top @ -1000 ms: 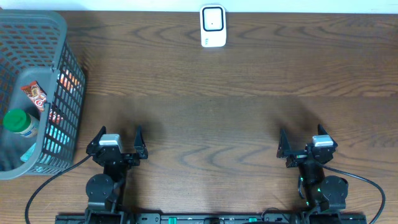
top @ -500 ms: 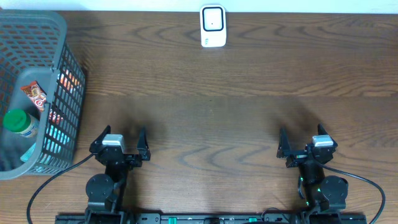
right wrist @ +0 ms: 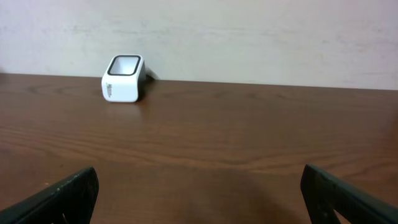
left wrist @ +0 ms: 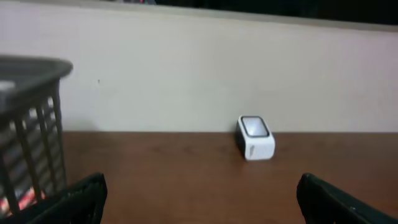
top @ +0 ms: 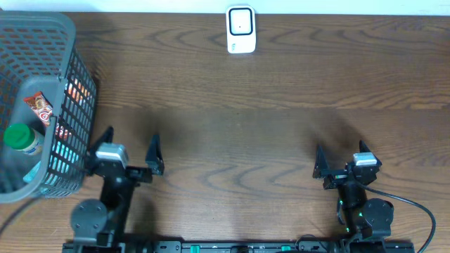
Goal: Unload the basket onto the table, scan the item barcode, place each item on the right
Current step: 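Move the left gripper over the basket toward the green-capped bottle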
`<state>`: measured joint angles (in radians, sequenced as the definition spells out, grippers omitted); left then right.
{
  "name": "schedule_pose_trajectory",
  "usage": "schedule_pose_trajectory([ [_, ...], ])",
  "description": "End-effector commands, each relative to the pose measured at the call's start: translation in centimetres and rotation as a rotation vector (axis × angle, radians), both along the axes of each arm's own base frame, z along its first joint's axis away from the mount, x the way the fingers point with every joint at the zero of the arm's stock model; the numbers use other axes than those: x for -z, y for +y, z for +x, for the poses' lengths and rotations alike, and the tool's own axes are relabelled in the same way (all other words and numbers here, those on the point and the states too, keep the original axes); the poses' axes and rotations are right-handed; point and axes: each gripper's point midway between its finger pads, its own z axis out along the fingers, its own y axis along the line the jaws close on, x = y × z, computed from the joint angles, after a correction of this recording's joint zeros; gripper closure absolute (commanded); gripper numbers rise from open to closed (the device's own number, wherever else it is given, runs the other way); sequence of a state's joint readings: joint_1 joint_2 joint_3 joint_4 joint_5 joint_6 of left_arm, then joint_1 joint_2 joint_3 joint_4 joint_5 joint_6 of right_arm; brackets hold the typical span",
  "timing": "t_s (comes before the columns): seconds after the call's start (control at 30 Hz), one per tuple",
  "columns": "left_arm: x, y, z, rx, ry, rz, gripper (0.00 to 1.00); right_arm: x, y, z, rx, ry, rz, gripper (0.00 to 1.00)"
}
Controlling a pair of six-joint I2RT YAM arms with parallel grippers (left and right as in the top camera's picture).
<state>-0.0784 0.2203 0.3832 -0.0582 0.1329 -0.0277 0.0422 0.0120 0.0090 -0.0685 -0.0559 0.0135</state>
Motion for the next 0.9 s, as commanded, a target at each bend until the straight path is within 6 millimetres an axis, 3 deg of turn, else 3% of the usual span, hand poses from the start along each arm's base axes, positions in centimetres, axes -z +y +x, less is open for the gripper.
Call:
schedule_pose_trajectory([
  [0.0,-4.9,-0.2,1.3,0.008,0.028,-0.059,0.02,0.1,-0.2,0.0,0.006,0.0,0.0,0.01],
  [0.13,-7.6,-0.7,3.5,0.022,0.2,-0.099,0.02,0.1,-0.2,0.0,0.006,0.0,0.0,0.01],
  [0.27,-8.7,-3.1,5.0,0.145,0.386,-0.109,0.02,0.1,-0.2,0.0,0.006,0.0,0.0,0.01],
  [0.33,-8.2,-3.9,5.9,0.185,0.447,-0.117,0.02,0.1,-0.2,0.0,0.007,0.0,0.0,0.01],
  [0.53,-3.8,-4.6,7.8,0.203,0.622,-0.133,0.02,0.1,-0.2,0.0,0.006,0.0,0.0,0.01],
  [0.63,-3.4,-4.8,8.3,0.211,0.641,-0.137,0.02,0.1,-0.2,0.0,0.006,0.0,0.0,0.01],
  [0.77,-5.9,-4.4,9.0,0.203,0.592,-0.139,0.02,0.1,-0.2,0.0,0.006,0.0,0.0,0.01],
  [0.87,-9.2,-3.0,9.1,0.166,0.532,-0.147,0.02,0.1,-0.2,0.0,0.006,0.0,0.0,0.01],
])
